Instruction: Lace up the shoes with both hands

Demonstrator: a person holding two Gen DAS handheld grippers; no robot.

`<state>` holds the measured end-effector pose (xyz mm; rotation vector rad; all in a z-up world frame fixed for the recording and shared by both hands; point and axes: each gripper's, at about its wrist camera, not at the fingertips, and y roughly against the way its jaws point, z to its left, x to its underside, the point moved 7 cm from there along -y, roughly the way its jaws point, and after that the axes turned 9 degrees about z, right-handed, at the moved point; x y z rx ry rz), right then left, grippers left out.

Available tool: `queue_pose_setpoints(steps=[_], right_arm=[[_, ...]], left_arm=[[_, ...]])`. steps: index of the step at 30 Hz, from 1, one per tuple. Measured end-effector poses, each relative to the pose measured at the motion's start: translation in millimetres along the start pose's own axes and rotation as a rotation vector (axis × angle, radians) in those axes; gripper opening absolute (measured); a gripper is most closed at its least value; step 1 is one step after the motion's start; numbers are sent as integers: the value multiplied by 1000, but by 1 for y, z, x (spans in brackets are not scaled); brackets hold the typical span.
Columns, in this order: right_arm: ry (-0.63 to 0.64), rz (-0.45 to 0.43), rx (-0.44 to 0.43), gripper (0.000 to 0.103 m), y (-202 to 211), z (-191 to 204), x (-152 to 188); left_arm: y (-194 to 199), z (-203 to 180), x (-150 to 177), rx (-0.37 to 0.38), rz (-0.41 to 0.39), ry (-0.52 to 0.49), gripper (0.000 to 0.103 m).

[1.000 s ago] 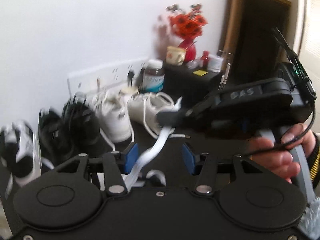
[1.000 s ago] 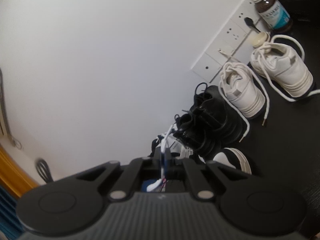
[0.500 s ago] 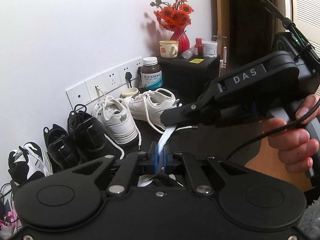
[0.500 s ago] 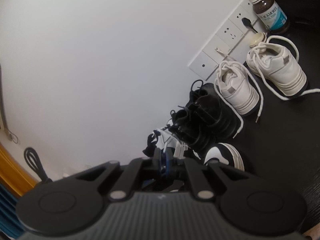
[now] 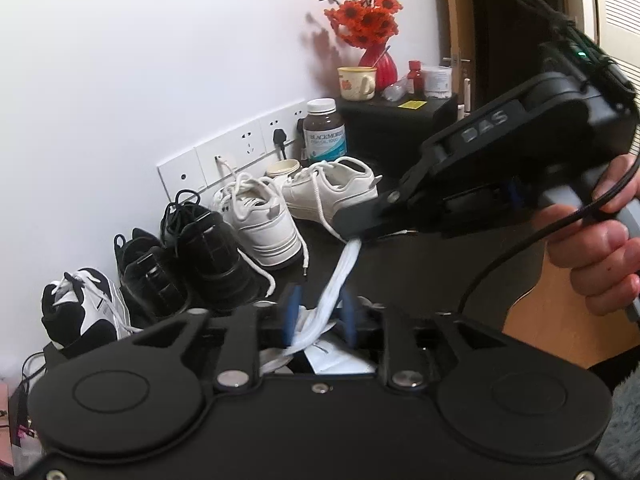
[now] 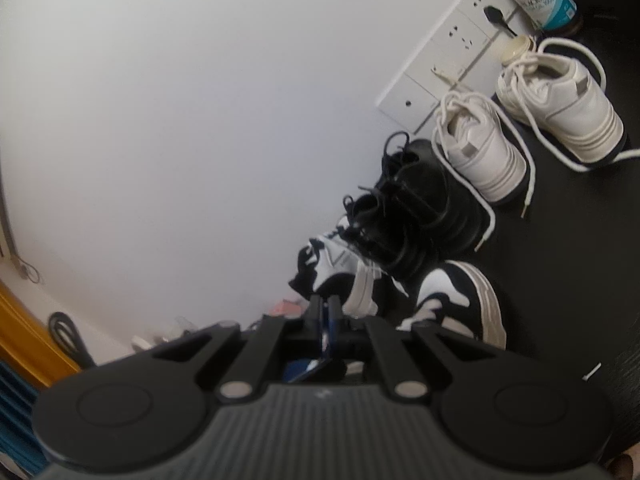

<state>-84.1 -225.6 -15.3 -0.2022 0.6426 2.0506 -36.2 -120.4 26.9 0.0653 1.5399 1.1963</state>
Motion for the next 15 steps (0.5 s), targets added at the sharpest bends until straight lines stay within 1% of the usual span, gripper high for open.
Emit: queue_pose_setpoints(steps=[4,6,7,8,9,11,13,15], right_arm=[[-10,34,3,3,-9,-1,5],[-14,43,4,3,-13,-1,7],[-14,44,7,3,-13,-1,7],[-17,42,11,3,-13,-2,8],[-20,39,16,3,-13,-3,8],[-16,32,35,3,-11,-5,8],[-4,31,54,6,-10,-5,10],[24,15,93,8,-7,-4,8]], left_arm=[[-2,-8,-6,-1,-16,-11,27],[-4,-10,-7,-7,-13,-17,25],[-5,-11,-7,-12,-9,-20,22],[-6,-11,-6,-9,-3,-20,12],[-7,-10,-5,-2,5,-18,7],[-8,-6,-3,24,15,5,3],[-10,1,-1,55,27,45,3],[-12,11,0,68,42,80,3]])
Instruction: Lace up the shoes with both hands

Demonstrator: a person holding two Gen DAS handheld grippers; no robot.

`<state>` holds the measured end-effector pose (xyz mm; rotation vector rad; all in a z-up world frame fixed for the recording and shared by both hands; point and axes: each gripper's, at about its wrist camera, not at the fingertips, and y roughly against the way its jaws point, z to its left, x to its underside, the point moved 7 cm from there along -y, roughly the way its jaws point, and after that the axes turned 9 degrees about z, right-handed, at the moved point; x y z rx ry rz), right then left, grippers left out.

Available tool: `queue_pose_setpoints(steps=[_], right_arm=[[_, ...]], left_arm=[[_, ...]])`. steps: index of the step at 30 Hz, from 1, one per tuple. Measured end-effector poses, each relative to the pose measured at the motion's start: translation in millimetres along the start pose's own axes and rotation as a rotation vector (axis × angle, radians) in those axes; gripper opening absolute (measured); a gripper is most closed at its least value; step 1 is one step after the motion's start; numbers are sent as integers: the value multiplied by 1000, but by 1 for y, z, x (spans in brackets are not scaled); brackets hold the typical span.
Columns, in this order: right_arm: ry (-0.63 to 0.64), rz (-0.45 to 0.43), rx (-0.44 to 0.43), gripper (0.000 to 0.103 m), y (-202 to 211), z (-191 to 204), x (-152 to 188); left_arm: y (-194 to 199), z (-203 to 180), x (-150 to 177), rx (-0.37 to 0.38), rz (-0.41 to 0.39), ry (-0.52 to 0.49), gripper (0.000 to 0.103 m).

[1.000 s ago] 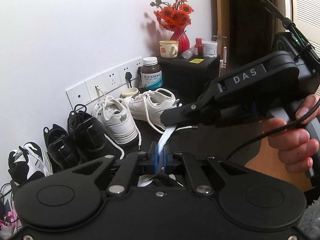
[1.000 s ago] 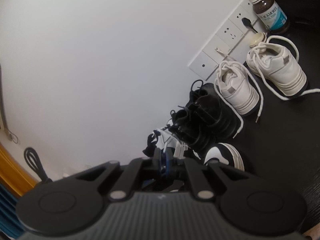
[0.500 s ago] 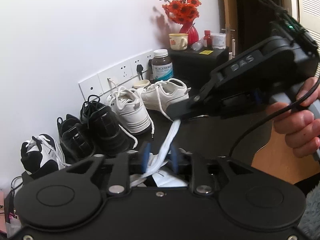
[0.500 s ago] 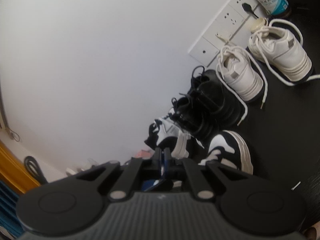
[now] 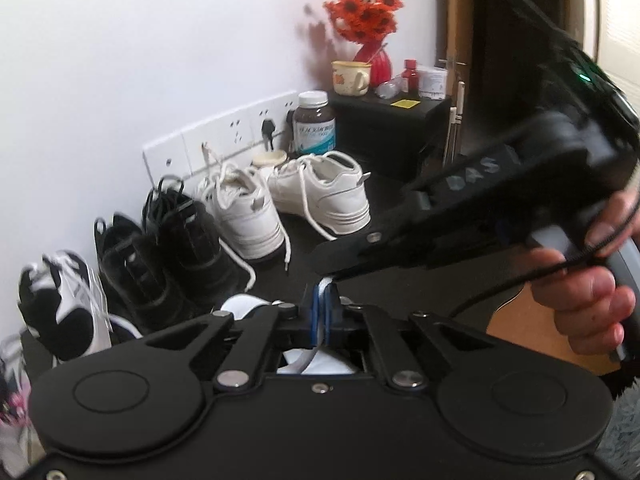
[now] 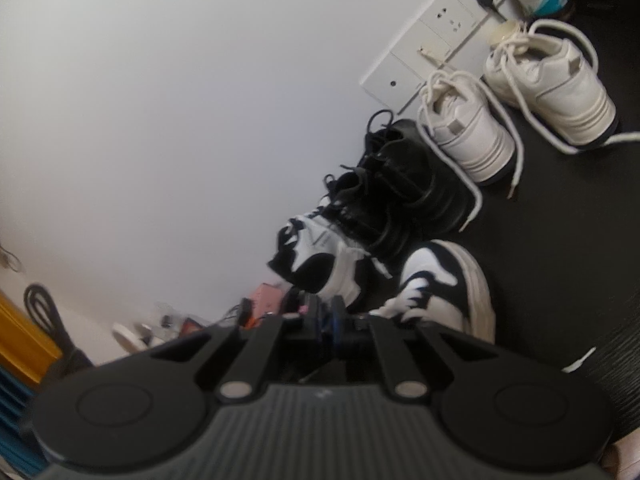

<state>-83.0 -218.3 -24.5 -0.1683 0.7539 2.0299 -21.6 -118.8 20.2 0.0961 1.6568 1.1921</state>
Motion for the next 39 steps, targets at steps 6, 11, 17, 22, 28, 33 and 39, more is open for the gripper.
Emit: queue_pose_setpoints(steps=[6,11,17,22,28,33,39], right_arm=[[281,-40,262,8,6,3,6],[490,57,390,31,-17,12,36],[495,91,461,22,-30,4,39],[231,80,326,18,-24,-17,32],[-329,39,24,18,-12,-72,31],[-194,68,117,19,-14,-54,25],[193,155,379,21,-35,-9,20]], left_arm=[[0,31,4,32,55,59,3],[-6,33,9,46,73,51,3],[-12,20,15,94,83,15,3],[-19,14,19,91,102,-32,3],[-26,4,23,78,123,-107,3],[-28,-2,32,93,132,-116,3],[-30,-4,38,106,126,-104,3]])
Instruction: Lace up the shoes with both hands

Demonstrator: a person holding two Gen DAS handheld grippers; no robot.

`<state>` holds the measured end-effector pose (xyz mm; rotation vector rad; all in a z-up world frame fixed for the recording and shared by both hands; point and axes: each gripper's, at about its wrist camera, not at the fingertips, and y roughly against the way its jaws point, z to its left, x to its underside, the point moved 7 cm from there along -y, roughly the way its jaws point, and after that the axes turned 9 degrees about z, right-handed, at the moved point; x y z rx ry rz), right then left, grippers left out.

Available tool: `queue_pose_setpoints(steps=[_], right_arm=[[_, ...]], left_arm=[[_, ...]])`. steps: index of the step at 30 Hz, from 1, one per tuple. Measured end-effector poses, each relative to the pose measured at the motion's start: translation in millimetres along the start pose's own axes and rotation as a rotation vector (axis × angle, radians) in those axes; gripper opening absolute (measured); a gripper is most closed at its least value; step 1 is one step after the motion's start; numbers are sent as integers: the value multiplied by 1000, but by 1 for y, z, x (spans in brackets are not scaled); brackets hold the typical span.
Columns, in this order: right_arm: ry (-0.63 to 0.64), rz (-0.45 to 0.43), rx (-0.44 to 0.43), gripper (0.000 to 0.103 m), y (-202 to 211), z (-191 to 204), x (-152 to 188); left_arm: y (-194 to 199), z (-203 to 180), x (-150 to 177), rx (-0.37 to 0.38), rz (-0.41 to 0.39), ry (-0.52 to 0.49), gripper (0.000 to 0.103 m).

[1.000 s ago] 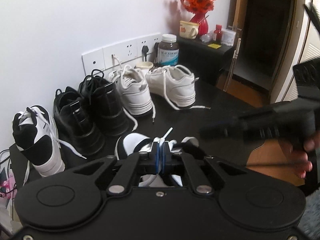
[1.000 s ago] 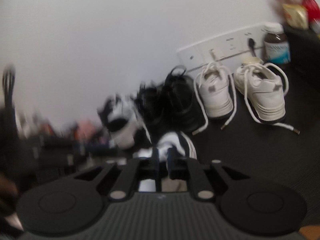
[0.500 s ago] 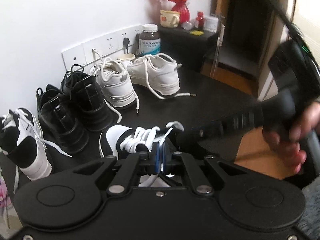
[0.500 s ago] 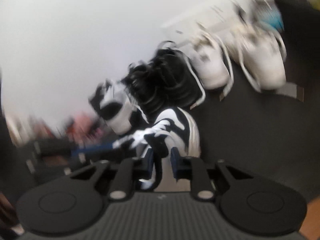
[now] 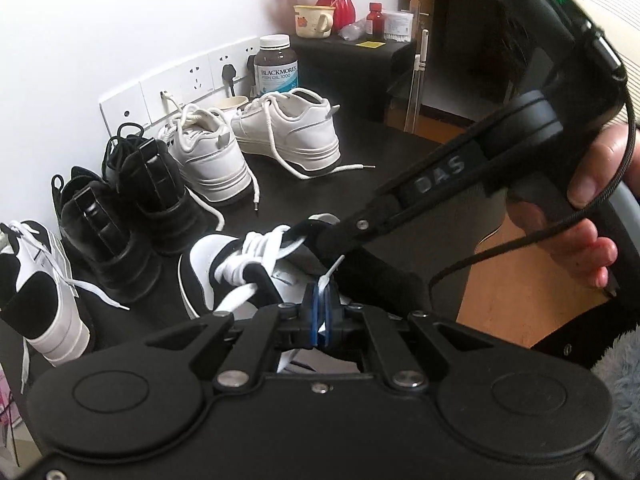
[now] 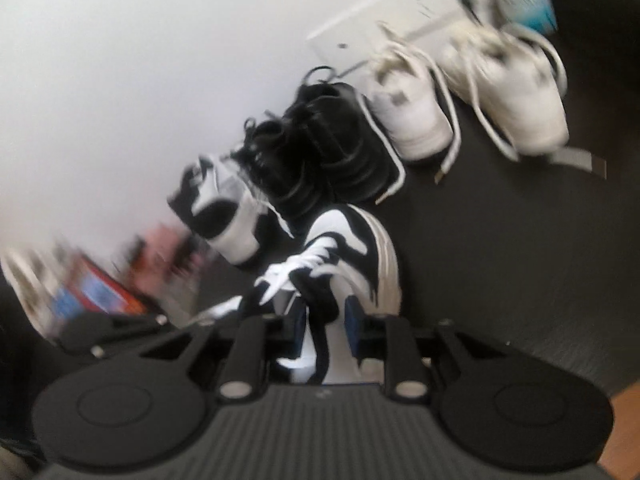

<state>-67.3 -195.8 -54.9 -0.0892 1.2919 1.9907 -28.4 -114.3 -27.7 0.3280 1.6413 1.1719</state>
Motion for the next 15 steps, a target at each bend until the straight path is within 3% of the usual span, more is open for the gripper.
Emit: queue_pose_setpoints(steps=[3,6,8,13,15], right_arm=[[90,13,85,21,-5,15,-4],[34,27,73,20,-10,12,-9],[-171,45,-48,20,-14,-9,-9],[-801,92,-478,21,-34,-76,11],[-927,87,-585,21,-43,-85,23]], left_arm=[[0,0,1,4,-9,13,3],[1,1,1,-1,-17,20,3],[1,2,1,-3,-21,23,3],[1,2,-1,-2,-22,25,3],[0,2,-2,-4,-18,21,3]])
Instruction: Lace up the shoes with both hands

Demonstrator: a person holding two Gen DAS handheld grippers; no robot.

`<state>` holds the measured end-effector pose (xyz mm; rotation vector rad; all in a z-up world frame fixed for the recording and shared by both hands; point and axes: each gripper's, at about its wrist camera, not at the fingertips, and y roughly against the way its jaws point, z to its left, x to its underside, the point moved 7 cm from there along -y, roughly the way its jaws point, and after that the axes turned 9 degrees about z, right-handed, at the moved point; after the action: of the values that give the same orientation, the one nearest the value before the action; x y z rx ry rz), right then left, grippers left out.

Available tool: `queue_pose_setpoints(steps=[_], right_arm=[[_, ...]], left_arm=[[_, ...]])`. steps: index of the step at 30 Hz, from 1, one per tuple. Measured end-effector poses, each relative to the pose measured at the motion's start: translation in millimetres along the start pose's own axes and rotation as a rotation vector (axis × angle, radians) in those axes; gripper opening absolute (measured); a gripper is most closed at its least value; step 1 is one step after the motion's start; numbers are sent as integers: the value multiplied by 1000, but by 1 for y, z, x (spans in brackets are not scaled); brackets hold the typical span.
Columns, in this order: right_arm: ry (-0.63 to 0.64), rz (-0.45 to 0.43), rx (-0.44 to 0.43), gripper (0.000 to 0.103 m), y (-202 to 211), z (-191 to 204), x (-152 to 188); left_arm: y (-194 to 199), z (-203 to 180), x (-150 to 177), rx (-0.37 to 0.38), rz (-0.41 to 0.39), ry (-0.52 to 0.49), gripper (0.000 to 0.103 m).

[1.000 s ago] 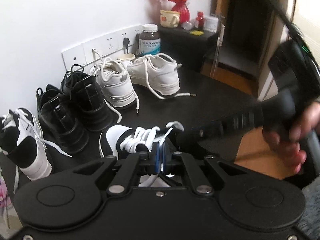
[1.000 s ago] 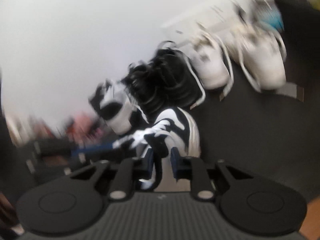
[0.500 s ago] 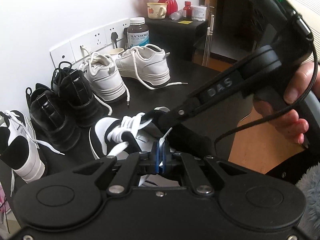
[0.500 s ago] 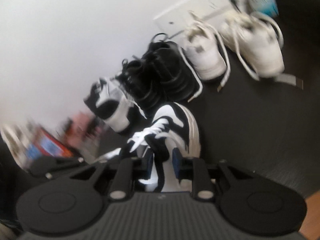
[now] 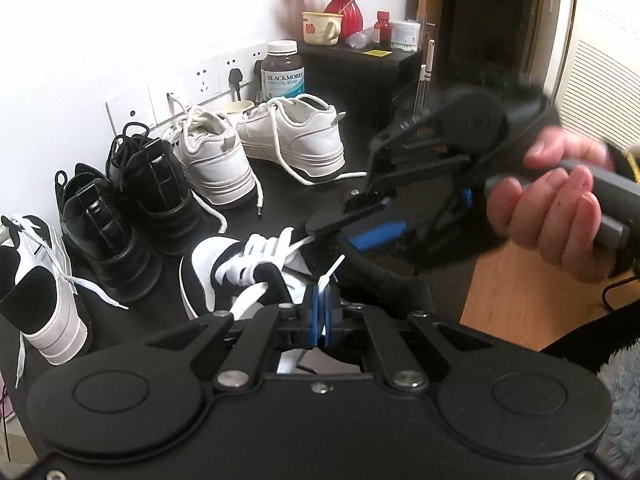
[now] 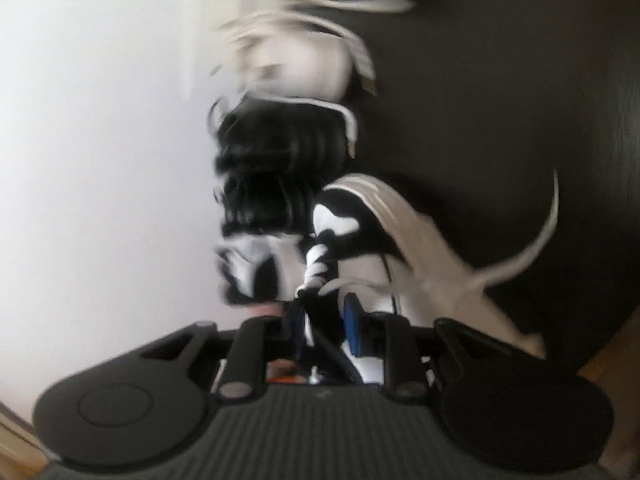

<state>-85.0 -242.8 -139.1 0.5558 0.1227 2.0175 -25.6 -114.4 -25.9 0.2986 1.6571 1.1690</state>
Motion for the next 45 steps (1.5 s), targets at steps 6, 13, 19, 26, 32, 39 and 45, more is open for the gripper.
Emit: queue_pose_setpoints(steps=[6,13,19,26,32,39,45], right_arm=[[-177,15,-182,21,-3,-26,1],[-9,1,-91,23,3,-6,1],[467,-87,178,42,23,53,26],[999,-128,499,40,21,65,80],[1162,-127,647,34,-3,61,97],[873,-150,508,16,13,48,65],[528,-132,286,16,28,26,43]], left_arm=[[-3,0,-3,-11,21,-28,3],[4,0,-19,-58,32,-95,3],[6,3,-29,-117,69,-199,3],[-2,-9,-27,-127,119,-322,3],[-11,-15,-25,-172,146,-404,3],[-19,-19,-19,-214,142,-444,3],[-27,-14,-23,-142,154,-324,3]])
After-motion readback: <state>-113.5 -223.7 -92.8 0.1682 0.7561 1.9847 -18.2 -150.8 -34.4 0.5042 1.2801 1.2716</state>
